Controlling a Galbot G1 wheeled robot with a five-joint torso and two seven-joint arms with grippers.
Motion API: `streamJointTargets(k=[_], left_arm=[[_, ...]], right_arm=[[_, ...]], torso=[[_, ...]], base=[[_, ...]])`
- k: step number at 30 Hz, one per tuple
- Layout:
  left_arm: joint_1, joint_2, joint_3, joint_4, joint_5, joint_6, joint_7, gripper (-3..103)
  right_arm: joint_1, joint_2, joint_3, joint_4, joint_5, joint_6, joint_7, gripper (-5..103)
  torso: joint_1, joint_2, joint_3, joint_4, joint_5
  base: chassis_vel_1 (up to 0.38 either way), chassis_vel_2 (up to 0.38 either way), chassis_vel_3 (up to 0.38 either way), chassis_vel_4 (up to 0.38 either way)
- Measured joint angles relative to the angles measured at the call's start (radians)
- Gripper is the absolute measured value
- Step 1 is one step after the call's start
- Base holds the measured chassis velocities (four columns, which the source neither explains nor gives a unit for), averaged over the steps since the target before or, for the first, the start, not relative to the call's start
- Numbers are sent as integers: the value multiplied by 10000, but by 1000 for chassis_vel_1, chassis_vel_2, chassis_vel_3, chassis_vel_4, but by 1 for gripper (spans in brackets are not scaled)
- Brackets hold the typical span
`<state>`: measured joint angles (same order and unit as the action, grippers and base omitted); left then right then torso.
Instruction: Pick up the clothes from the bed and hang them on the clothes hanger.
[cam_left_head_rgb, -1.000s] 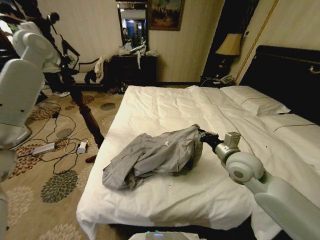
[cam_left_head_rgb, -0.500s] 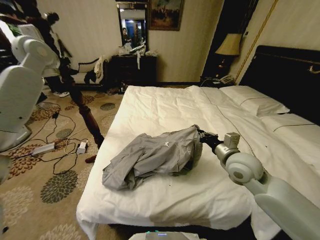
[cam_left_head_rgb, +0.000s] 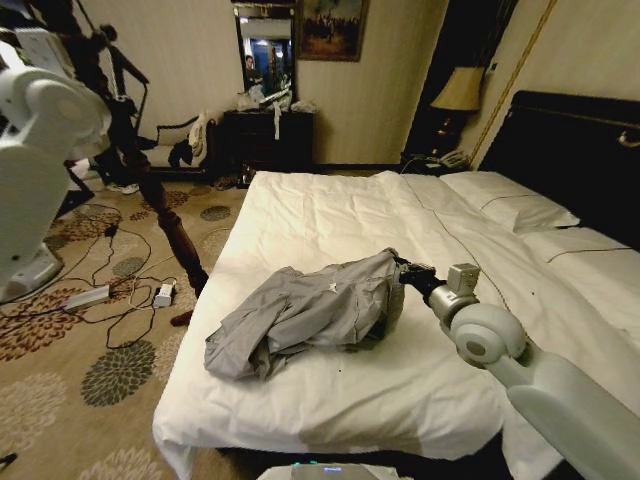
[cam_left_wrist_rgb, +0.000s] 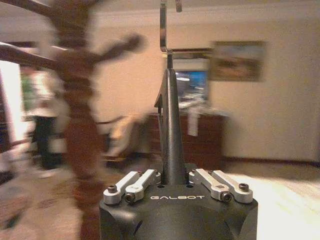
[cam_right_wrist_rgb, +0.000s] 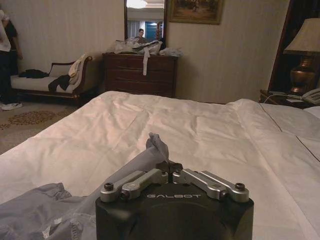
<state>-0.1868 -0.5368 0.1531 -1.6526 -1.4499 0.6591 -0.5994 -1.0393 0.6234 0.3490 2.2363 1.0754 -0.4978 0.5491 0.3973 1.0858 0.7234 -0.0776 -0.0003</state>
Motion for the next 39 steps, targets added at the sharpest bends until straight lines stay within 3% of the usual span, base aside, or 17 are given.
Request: streamJointTargets(k=[1,3,4,6,9,10,15,16,19,21,24,26,29,31,34,35,39], left_arm=[[0,0,0,0,0,0,0,18],[564,362,-83,-676,1,-387,987,18],[564,362,-83,-676,1,-387,987,18],[1803,826,-480,-1571,486,-1786,2802,18],[3579,1286,-1104,-2522,992,-3161,5028,18],[3579,1286,-1104,-2522,992,-3161,5028,18],[6623,2150,-2161,-3680,1869,-4250,6991,18],[6623,2150,-2161,-3680,1869,-4250,6991,18],[8591,2516,-2714,-4301,2737,-4781,7601,18],[9035,2538,-2857,-4433,2904,-4880,7678,18],[11207,2358,-4132,-5126,3266,-5013,7750,18],[11783,2293,-4489,-5292,3419,-5027,7780,18],[13770,2089,-5833,-5358,4275,-5315,7836,18],[14188,2070,-6119,-5364,4280,-5334,7891,18],[16613,1946,-7791,-5788,4116,-5460,8362,18],[16613,1946,-7791,-5788,4116,-5460,8362,18],[18478,1643,-8964,-6307,3403,-5517,9063,18]], right_arm=[[0,0,0,0,0,0,0,0],[-8,6,29,-29,-6,0,14,0],[-8,6,29,-29,-6,0,14,0],[-72,5,81,-40,-29,0,27,0],[-133,0,158,-36,-54,0,90,0],[-133,0,158,-36,-54,0,90,0],[-134,-83,317,-167,-158,8,183,0],[-134,-83,317,-167,-158,8,183,0],[69,-102,348,-321,-289,72,237,0],[122,-116,349,-342,-312,77,249,0],[245,-273,349,-371,-498,98,248,0],[256,-333,349,-379,-542,105,243,0],[290,-484,364,-516,-656,159,238,0],[301,-498,370,-553,-678,178,237,0],[424,-568,350,-881,-937,306,224,0],[424,-568,350,-881,-937,306,224,0],[548,-565,240,-1175,-1016,366,196,0]], torso=[[0,0,0,0,0],[0,-1,0,-1,1],[0,-1,0,-1,1],[-1,1,-1,-5,9],[0,0,-1,-3,-1],[0,0,-1,-3,-1],[-2,0,-1,-2,5],[-2,0,-1,-2,5],[-1,0,-1,2,4],[-2,0,-1,1,7],[0,1,-1,-4,2],[-1,0,-1,-3,-1],[-1,0,-1,-6,2],[-1,0,-1,-6,0],[1,0,0,4,1],[1,0,0,4,1],[0,0,-1,-3,5]], base=[[0,0,0,0],[0,0,0,0],[0,0,0,0],[0,0,0,0],[0,0,0,0],[0,0,0,0],[0,0,0,0],[0,0,0,0],[0,0,0,0],[0,0,0,0],[0,0,0,0],[0,0,0,0],[0,0,0,0],[0,0,0,0],[0,0,0,0],[0,0,0,0],[0,0,0,0]])
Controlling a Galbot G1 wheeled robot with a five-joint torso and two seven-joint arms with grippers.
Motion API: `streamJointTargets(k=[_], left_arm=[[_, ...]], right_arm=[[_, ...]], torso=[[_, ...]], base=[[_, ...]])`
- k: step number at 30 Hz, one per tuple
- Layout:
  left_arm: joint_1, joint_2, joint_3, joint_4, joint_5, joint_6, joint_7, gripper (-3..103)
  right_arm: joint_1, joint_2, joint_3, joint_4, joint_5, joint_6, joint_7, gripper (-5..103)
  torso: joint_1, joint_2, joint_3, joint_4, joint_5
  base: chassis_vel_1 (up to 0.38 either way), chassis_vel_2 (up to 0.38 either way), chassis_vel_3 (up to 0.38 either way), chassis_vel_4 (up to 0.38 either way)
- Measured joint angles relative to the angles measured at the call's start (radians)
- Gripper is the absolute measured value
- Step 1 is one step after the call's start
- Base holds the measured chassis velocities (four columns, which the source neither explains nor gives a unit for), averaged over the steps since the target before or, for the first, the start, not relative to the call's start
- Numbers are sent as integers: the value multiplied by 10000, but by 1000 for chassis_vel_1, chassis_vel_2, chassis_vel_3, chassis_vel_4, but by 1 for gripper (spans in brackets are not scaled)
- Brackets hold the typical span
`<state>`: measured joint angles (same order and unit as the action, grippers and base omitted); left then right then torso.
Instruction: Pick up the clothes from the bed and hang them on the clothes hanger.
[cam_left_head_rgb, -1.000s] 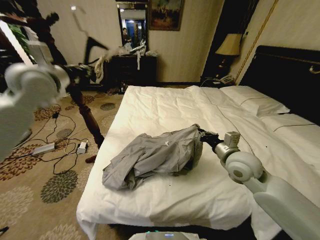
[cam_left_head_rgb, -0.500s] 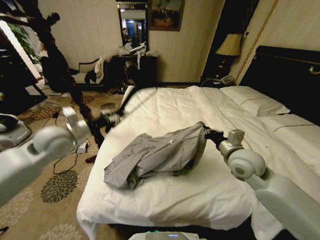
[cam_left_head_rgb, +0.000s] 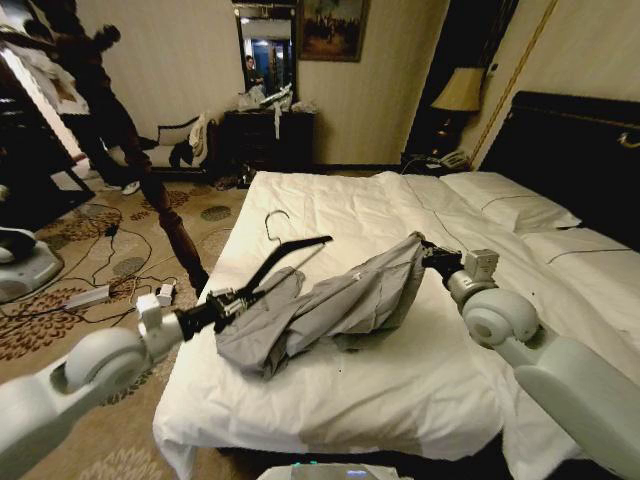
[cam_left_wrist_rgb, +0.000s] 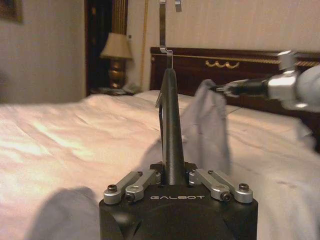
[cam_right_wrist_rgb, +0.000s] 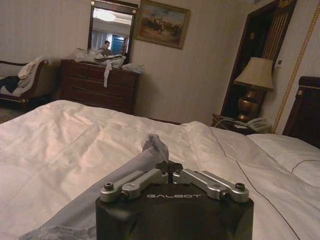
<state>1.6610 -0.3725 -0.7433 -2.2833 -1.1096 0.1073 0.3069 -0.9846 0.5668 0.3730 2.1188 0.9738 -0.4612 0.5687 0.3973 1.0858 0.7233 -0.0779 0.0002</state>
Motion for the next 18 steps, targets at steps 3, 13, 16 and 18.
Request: streamJointTargets(k=[3,13,16,18], left_arm=[[383,-98,-4,7,-119,-10,299,18],[-343,-36,2014,-790,49,149,578,18],[-1113,-82,2638,-991,-279,359,255,18],[-1474,-86,2958,-1085,-451,468,116,18]], right_arm=[[4,17,-47,-20,-1,7,-1,0],[-122,-10,0,-13,-66,133,0,0],[-104,1,-20,66,-67,134,1,0],[-96,5,-38,125,-67,134,8,0]], torso=[[0,0,1,2,-2],[-1,1,0,-3,0],[0,0,0,-1,-3],[0,0,1,3,-1]], base=[[0,0,0,0],[0,0,0,0],[0,0,0,0],[0,0,0,0]])
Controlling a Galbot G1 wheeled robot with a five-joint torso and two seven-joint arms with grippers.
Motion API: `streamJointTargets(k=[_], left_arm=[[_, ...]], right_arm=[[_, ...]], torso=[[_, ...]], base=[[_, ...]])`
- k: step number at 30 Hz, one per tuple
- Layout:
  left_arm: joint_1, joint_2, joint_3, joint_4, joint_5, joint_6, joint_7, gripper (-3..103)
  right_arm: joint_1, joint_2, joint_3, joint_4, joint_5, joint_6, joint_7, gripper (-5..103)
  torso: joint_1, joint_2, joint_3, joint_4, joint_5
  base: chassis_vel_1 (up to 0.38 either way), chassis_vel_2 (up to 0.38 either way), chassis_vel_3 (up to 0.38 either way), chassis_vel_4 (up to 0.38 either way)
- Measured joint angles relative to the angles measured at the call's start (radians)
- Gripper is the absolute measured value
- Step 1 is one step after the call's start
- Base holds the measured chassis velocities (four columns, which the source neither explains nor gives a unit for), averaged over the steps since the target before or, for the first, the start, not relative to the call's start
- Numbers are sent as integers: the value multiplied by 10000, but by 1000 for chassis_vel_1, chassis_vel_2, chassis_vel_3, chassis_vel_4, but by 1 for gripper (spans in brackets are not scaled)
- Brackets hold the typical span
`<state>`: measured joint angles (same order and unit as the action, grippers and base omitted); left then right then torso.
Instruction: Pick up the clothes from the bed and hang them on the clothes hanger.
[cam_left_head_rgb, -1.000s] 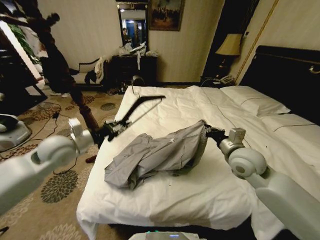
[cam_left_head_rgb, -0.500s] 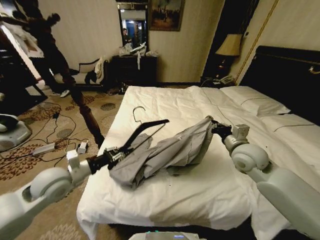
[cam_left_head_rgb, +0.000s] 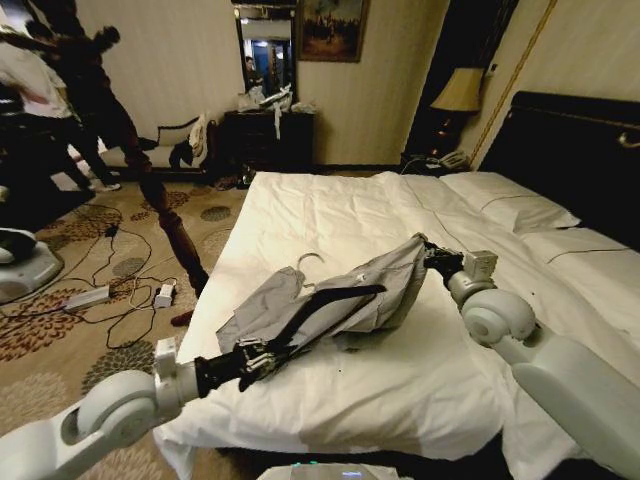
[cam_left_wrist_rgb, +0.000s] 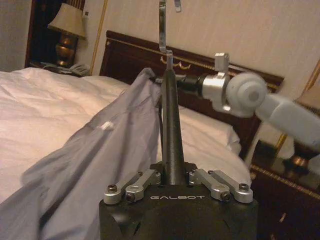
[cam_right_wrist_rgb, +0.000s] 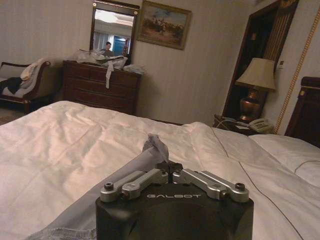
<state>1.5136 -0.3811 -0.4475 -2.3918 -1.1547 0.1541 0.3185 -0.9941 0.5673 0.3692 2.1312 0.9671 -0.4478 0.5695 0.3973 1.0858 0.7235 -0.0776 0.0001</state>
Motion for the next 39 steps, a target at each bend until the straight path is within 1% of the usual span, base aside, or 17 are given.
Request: streamJointTargets(k=[2,3,4,6,7,8,9,12,13,17,19,23,25,28,31,35,39], left_arm=[[-570,0,651,-28,-132,106,-197,18],[-1041,-5,1248,7,-179,159,-291,18],[-1041,-5,1248,7,-179,159,-291,18],[-2034,-63,2450,155,-173,211,-449,18],[-2953,-153,3400,324,-126,235,-564,18],[-3697,-250,4060,494,-116,242,-698,18],[-3697,-250,4060,494,-116,242,-698,18],[-4910,-505,5044,841,-229,285,-974,18],[-5094,-565,5221,974,-229,294,-1033,18],[-5161,-607,5309,1241,-69,300,-1062,18],[-4911,-509,4989,1406,30,293,-1025,18],[-4801,-415,4734,1732,72,252,-976,18],[-4865,-464,4704,1923,71,240,-982,18],[-5123,-796,4682,2406,24,228,-1158,18],[-5214,-936,4763,2364,-49,247,-1318,18],[-5374,-986,5149,1963,-17,303,-1446,18],[-5291,-764,5321,1303,-41,377,-1474,18]], right_arm=[[19,-7,-3,128,22,0,21,0],[43,-30,-4,251,78,-8,52,0],[43,-30,-4,251,78,-8,52,0],[94,-83,3,437,193,-28,122,0],[111,-148,22,584,301,-45,171,0],[91,-226,66,692,373,-52,213,0],[91,-226,66,692,373,-52,213,0],[-81,-369,240,973,512,-78,313,0],[-126,-399,290,1050,549,-86,349,0],[-181,-451,398,1161,636,-101,410,0],[-184,-486,481,1200,728,-104,442,0],[-126,-492,517,1356,991,-117,540,0],[-96,-492,521,1465,1170,-138,602,0],[-82,-533,591,1855,1853,-222,759,0],[-97,-563,593,2023,2064,-256,769,0],[-132,-582,593,2101,2105,-274,759,0],[-31,-581,567,1997,2106,-279,752,0]], torso=[[0,0,0,-1,2],[0,0,0,-2,2],[0,0,0,-2,2],[-1,0,0,-1,0],[0,0,0,1,-4],[0,0,0,-3,-2],[0,0,0,-3,-2],[1,0,0,-7,0],[0,-1,0,-7,1],[0,0,0,-2,-1],[0,-1,0,0,-1],[0,0,0,0,0],[0,0,0,0,0],[1,-1,0,-4,-4],[1,-1,0,-2,-2],[0,-1,0,-4,-1],[0,0,-1,-3,0]], base=[[0,0,0,0],[0,0,0,0],[0,0,0,0],[0,0,0,0],[0,0,0,0],[0,0,0,0],[0,0,0,0],[0,0,0,0],[0,0,0,0],[0,0,0,0],[0,0,0,0],[0,0,0,0],[0,0,0,0],[0,0,0,0],[0,0,0,0],[0,0,0,0],[0,0,0,0]])
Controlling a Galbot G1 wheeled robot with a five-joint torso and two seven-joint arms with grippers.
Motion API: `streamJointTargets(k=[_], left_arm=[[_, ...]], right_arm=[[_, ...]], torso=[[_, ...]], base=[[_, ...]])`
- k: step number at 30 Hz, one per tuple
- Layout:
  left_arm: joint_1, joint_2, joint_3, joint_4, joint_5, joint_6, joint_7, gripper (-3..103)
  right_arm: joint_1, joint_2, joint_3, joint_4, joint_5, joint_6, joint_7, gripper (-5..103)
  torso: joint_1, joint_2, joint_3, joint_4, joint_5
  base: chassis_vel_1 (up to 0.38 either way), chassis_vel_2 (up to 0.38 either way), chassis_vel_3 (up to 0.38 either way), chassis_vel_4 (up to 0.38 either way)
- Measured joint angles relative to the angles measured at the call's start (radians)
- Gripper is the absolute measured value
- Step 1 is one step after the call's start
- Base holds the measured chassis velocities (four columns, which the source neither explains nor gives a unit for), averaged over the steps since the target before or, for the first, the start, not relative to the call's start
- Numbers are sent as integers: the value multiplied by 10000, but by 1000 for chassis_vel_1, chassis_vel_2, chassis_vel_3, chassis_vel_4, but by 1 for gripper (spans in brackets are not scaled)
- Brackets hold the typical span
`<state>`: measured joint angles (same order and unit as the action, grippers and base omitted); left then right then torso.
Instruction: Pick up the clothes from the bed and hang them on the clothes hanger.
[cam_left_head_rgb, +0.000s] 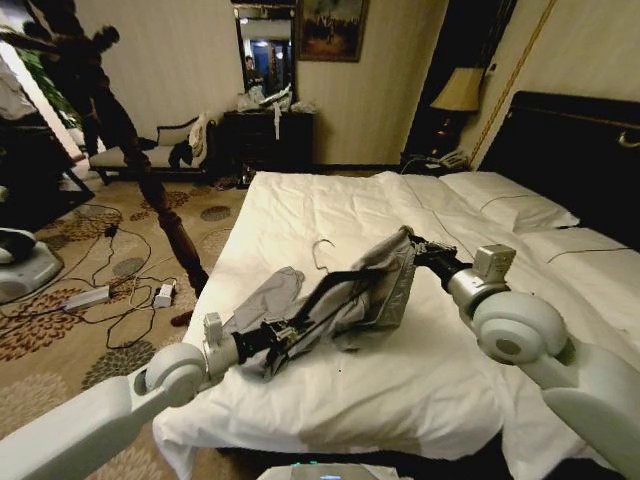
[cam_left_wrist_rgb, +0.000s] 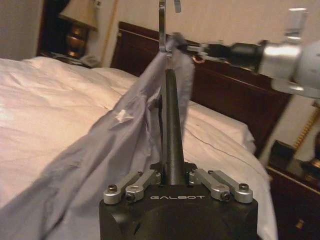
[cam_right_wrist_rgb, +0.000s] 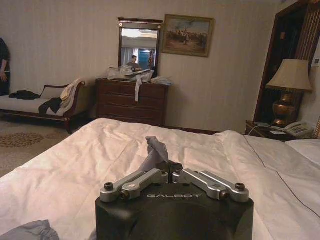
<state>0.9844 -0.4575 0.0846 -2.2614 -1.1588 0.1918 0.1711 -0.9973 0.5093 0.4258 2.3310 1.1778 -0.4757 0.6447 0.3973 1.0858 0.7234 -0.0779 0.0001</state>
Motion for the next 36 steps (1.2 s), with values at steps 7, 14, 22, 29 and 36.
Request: streamJointTargets(k=[7,14,22,29,36], left_arm=[[161,289,271,-279,91,40,10,18],[-770,57,1493,310,174,37,-41,18],[-2535,-565,3068,828,-185,59,-346,18],[-3774,-1457,3804,1626,-386,63,-674,18],[-4038,-1758,3946,1767,-612,91,-819,18]], right_arm=[[255,-31,-100,-20,238,-3,40,0],[-75,-239,122,460,689,-32,210,0],[-260,-385,353,1139,1058,-53,230,0],[-362,-439,638,1726,1816,-186,396,0],[-338,-311,522,1729,2069,-193,397,0]], torso=[[0,0,0,2,0],[0,0,0,2,-3],[0,0,0,3,-1],[1,-1,1,-1,-2],[1,0,1,2,-1]], base=[[0,0,0,0],[0,0,0,0],[0,0,0,0],[0,0,0,0],[0,0,0,0]])
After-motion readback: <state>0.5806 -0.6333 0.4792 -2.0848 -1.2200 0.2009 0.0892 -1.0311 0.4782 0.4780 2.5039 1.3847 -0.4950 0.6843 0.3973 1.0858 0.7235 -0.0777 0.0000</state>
